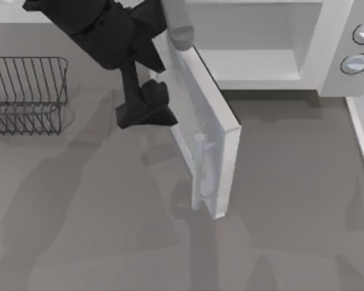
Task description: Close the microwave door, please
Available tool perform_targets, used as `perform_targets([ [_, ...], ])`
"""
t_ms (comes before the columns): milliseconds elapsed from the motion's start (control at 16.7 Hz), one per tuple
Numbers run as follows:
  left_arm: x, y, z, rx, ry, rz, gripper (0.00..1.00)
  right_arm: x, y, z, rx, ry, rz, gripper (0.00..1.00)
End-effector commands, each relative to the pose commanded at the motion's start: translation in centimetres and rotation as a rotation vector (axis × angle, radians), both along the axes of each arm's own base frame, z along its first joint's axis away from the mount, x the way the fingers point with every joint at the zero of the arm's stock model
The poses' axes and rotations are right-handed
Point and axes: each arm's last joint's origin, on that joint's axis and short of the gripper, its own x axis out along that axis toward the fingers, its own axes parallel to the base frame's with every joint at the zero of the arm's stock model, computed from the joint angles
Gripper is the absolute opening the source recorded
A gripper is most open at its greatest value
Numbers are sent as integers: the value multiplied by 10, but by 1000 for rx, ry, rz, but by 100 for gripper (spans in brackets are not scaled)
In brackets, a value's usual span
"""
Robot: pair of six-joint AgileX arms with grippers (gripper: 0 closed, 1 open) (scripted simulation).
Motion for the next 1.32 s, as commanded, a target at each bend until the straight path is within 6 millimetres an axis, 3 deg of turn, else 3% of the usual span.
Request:
perform_targets([
  [720,0,0,0,0,0,0,2,0,0,0,0,0,0,100],
  [1320,0,0,0,0,1,1,0,0,0,0,0,0,0,100],
])
